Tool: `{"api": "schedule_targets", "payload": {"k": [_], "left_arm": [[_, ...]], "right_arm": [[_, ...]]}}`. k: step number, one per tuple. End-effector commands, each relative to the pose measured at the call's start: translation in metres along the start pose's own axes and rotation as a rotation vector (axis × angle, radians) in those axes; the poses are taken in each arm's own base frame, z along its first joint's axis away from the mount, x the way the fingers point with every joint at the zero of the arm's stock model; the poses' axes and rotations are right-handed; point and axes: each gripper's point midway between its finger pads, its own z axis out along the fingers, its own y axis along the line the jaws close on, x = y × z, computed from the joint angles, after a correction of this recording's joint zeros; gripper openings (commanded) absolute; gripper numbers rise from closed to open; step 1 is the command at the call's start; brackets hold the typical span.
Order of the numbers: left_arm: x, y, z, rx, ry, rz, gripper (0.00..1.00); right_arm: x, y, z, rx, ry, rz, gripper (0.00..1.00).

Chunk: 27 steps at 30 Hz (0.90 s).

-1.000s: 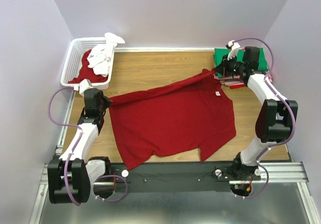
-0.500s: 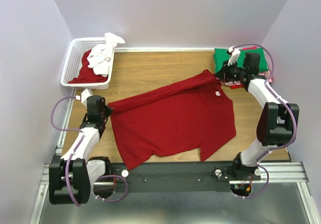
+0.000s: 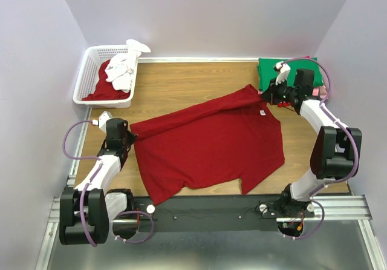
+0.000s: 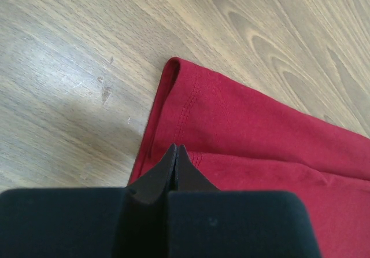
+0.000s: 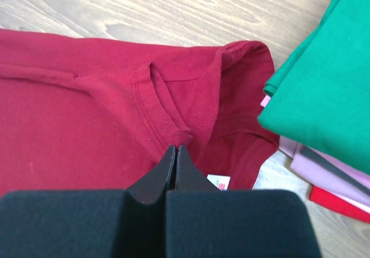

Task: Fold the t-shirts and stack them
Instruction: Fold the tshirt

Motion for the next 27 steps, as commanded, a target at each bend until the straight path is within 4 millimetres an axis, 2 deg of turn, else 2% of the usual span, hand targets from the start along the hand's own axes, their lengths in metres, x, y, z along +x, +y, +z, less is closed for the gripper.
{"api": "schedule_targets", "payload": {"k": [1,10,27], "left_arm": [[0.0,0.004,0.001,-0.015,-0.001,-0.018,0.0],[0.003,0.01,0.0,-0.034,0.007,-0.018,0.0],[0.005,0.007,-0.005,-0.007,0.014,-0.008,0.0]], "right_arm": [[-0.007,-0.001,-0.01,0.014,-0.031,-0.045,0.0],[0.001,-0.002,-0.015,0.019,-0.024,-0.042,0.0],[0.016,0.002,-0.019,0.017,-0.006,-0.04,0.0]]}}
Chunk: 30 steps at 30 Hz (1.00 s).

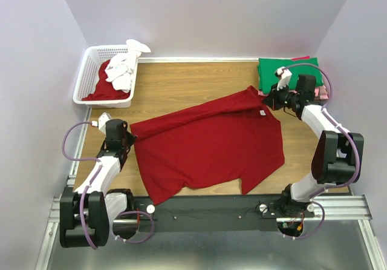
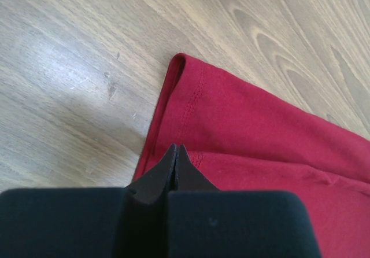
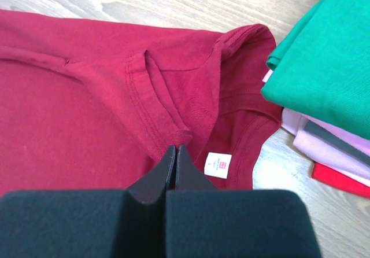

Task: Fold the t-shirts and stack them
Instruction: Fold the tshirt

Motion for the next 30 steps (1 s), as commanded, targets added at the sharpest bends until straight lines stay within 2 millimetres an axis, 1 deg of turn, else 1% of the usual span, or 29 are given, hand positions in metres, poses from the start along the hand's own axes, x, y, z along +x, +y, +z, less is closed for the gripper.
{"api": "schedule_targets", "payload": {"k": [1,4,7,8,9,10,11,12,13,14,15,16,17,18,19,20,21,22,23,24,25,26,27,28,29,30], "left_arm": [[0.004,0.003,-0.003,0.005,0.009,-0.001,0.0],[0.005,0.002,-0.004,0.016,0.015,0.002,0.0],[0.005,-0.003,-0.007,0.042,0.018,0.002,0.0],[0.005,-0.009,-0.01,0.072,0.026,0.0,0.09],[0.003,-0.011,-0.011,0.081,0.017,-0.001,0.09],[0.008,-0.013,-0.015,0.094,0.047,0.003,0.31],[0.003,-0.02,-0.022,0.125,0.033,-0.003,0.39],[0.0,-0.024,-0.027,0.145,0.026,-0.005,0.45],[-0.002,-0.03,-0.033,0.17,0.031,-0.006,0.54],[-0.016,-0.045,-0.047,0.233,-0.013,-0.004,0.56],[-0.022,-0.051,-0.055,0.264,-0.031,-0.004,0.56],[-0.025,-0.055,-0.063,0.289,-0.038,-0.002,0.59],[-0.036,-0.065,-0.078,0.344,-0.087,-0.001,0.59],[-0.041,-0.07,-0.086,0.373,-0.109,0.01,0.6],[-0.051,-0.079,-0.099,0.424,-0.151,0.027,0.64],[-0.053,-0.08,-0.102,0.433,-0.164,0.037,0.64],[-0.057,-0.084,-0.105,0.451,-0.181,0.051,0.64],[-0.058,-0.086,-0.107,0.466,-0.186,0.066,0.64],[-0.056,-0.086,-0.104,0.465,-0.181,0.076,0.65],[-0.055,-0.087,-0.101,0.472,-0.18,0.077,0.65],[-0.05,-0.088,-0.096,0.476,-0.158,0.08,0.65],[-0.042,-0.084,-0.085,0.453,-0.113,0.08,0.65],[-0.034,-0.082,-0.077,0.44,-0.082,0.077,0.65],[-0.025,-0.079,-0.065,0.419,-0.036,0.078,0.64],[-0.021,-0.076,-0.059,0.401,-0.011,0.079,0.63],[-0.022,-0.076,-0.053,0.392,-0.013,0.08,0.63]], "right_arm": [[-0.004,-0.001,-0.007,0.006,-0.025,-0.032,0.0],[-0.001,-0.001,-0.008,0.011,-0.019,-0.033,0.01],[0.007,0.0,-0.009,0.017,-0.006,-0.031,0.01],[0.012,-0.002,-0.011,0.027,0.003,-0.033,0.03],[0.012,-0.001,-0.011,0.027,0.004,-0.032,0.03],[0.019,0.001,-0.013,0.029,0.014,-0.028,0.05],[0.024,-0.001,-0.015,0.052,0.026,-0.028,0.06],[0.028,-0.002,-0.018,0.069,0.036,-0.033,0.11],[0.036,-0.002,-0.024,0.09,0.053,-0.044,0.28],[0.042,-0.008,-0.028,0.133,0.076,-0.049,0.35],[0.045,-0.012,-0.033,0.158,0.088,-0.051,0.38],[0.043,-0.013,-0.04,0.175,0.095,-0.063,0.45],[0.04,-0.016,-0.045,0.185,0.092,-0.067,0.48],[0.036,-0.018,-0.049,0.198,0.089,-0.07,0.49],[0.017,-0.019,-0.056,0.207,0.064,-0.086,0.53],[0.016,-0.017,-0.055,0.195,0.059,-0.086,0.53],[0.01,-0.015,-0.054,0.177,0.053,-0.069,0.53],[-0.013,-0.011,-0.052,0.131,0.009,-0.071,0.53],[-0.01,-0.014,-0.04,0.09,0.026,-0.028,0.53],[-0.011,-0.01,-0.032,0.052,0.037,0.04,0.53],[-0.013,-0.009,-0.024,0.021,0.045,0.07,0.53],[-0.015,-0.009,-0.014,-0.015,0.053,0.094,0.53],[-0.016,-0.01,0.002,-0.036,0.077,0.109,0.53],[-0.015,-0.012,0.011,-0.035,0.091,0.122,0.53],[-0.015,-0.011,0.023,-0.044,0.103,0.124,0.53],[-0.015,-0.01,0.024,-0.043,0.107,0.121,0.53]]}}
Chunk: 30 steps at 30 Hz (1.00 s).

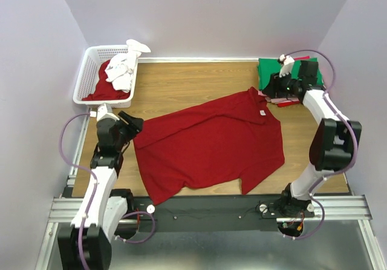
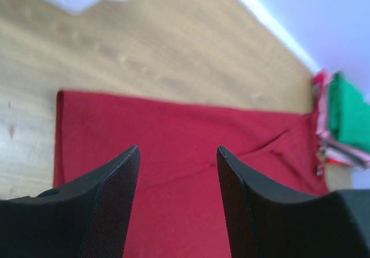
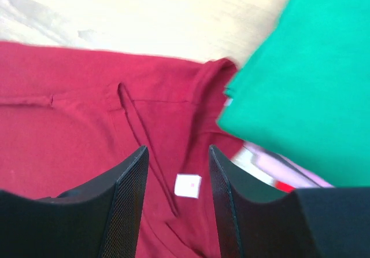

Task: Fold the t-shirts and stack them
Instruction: Fold the tshirt

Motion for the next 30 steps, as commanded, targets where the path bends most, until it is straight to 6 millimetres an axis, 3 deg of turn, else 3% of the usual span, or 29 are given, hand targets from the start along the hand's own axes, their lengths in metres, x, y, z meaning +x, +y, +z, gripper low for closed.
{"api": "schedule_targets", "payload": {"k": [1,6,9,12,21,24,26,30], "left_arm": [[0.019,0.017,0.017,-0.039,0.077,0.013,0.62],[0.025,0.048,0.04,-0.191,0.095,-0.016,0.62],[0.026,0.08,0.049,-0.361,0.08,-0.043,0.62],[0.039,0.107,0.053,-0.509,0.135,-0.068,0.62],[0.072,0.159,0.052,-0.799,0.295,-0.046,0.61],[0.098,0.182,0.038,-0.925,0.445,-0.006,0.4],[0.113,0.188,0.036,-0.938,0.515,0.0,0.0],[0.115,0.184,0.033,-0.916,0.52,-0.019,0.0]], "right_arm": [[0.023,0.019,0.033,-0.09,0.106,0.117,0.53],[0.04,0.007,0.029,-0.001,0.153,0.099,0.54],[0.067,0.007,0.017,0.041,0.208,0.073,0.54],[0.089,0.014,0.006,0.057,0.243,0.069,0.55],[0.091,0.022,0.001,0.024,0.229,0.115,0.55],[0.092,0.024,0.001,0.014,0.227,0.12,0.55],[0.089,0.024,0.001,0.012,0.221,0.119,0.55],[0.084,0.025,-0.003,0.012,0.205,0.107,0.55]]}}
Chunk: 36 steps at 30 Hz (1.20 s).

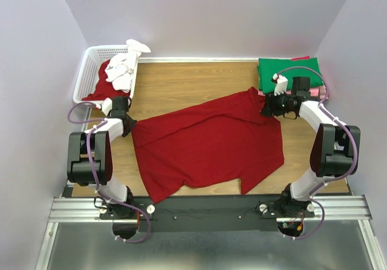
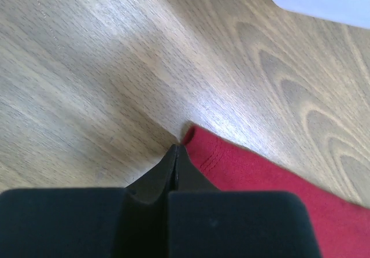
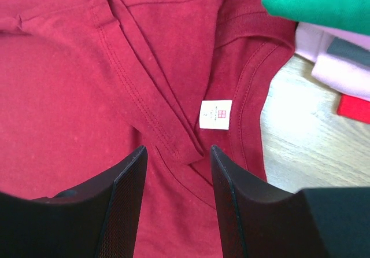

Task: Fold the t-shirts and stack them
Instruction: Fold the tshirt

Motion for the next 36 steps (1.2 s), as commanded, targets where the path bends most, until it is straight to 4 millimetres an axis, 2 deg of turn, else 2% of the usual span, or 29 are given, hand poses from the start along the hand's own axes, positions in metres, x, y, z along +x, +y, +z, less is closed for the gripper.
{"api": "schedule_targets", "payload": {"k": [1,3,8,12,16,18,19,20,21,23,24,25,27,32,33,35,36], "left_arm": [[0.064,0.072,-0.004,-0.221,0.211,0.069,0.0],[0.052,0.073,-0.008,-0.224,0.185,0.056,0.0],[0.015,0.096,-0.019,-0.263,0.118,-0.016,0.0],[0.005,0.102,-0.022,-0.246,0.118,-0.065,0.0],[-0.004,0.108,-0.024,-0.227,0.129,-0.093,0.0],[-0.013,0.096,-0.031,-0.153,0.104,-0.07,0.0],[-0.018,0.082,-0.035,-0.072,0.095,-0.06,0.0],[-0.027,0.068,-0.045,0.016,0.06,-0.016,0.0],[-0.024,0.043,-0.052,0.177,0.068,0.014,0.03],[-0.029,0.02,-0.074,0.342,0.025,0.059,0.17],[-0.027,0.014,-0.079,0.387,0.02,0.058,0.23],[-0.021,0.011,-0.082,0.42,0.028,0.061,0.35],[-0.017,0.012,-0.085,0.427,0.034,0.064,0.46],[0.008,0.018,-0.064,0.384,0.161,0.077,0.49],[0.015,0.013,-0.062,0.382,0.186,0.099,0.49],[0.028,0.017,-0.05,0.325,0.234,0.125,0.49],[0.034,0.011,-0.05,0.326,0.246,0.149,0.48]], "right_arm": [[-0.011,0.004,-0.013,-0.006,-0.044,-0.017,0.55],[-0.012,0.005,-0.013,-0.011,-0.048,-0.019,0.55],[-0.013,0.008,-0.012,-0.031,-0.051,-0.021,0.55],[-0.018,0.013,-0.01,-0.073,-0.064,-0.037,0.55],[-0.032,0.024,-0.005,-0.146,-0.089,-0.063,0.55],[-0.04,0.026,0.001,-0.164,-0.093,-0.064,0.55],[-0.037,0.025,0.008,-0.174,-0.077,-0.042,0.55],[-0.049,0.023,0.008,-0.174,-0.094,-0.05,0.55],[-0.052,0.024,0.011,-0.179,-0.092,-0.045,0.55],[-0.058,0.023,0.016,-0.187,-0.092,-0.04,0.55],[-0.059,0.024,0.017,-0.192,-0.093,-0.037,0.55],[-0.058,0.024,0.018,-0.195,-0.091,-0.031,0.55],[-0.054,0.025,0.019,-0.198,-0.084,-0.03,0.55],[-0.044,0.025,0.019,-0.188,-0.067,-0.031,0.55],[-0.042,0.025,0.019,-0.188,-0.064,-0.031,0.56],[-0.044,0.026,0.017,-0.187,-0.07,-0.034,0.55],[-0.045,0.026,0.016,-0.189,-0.072,-0.033,0.56]]}}
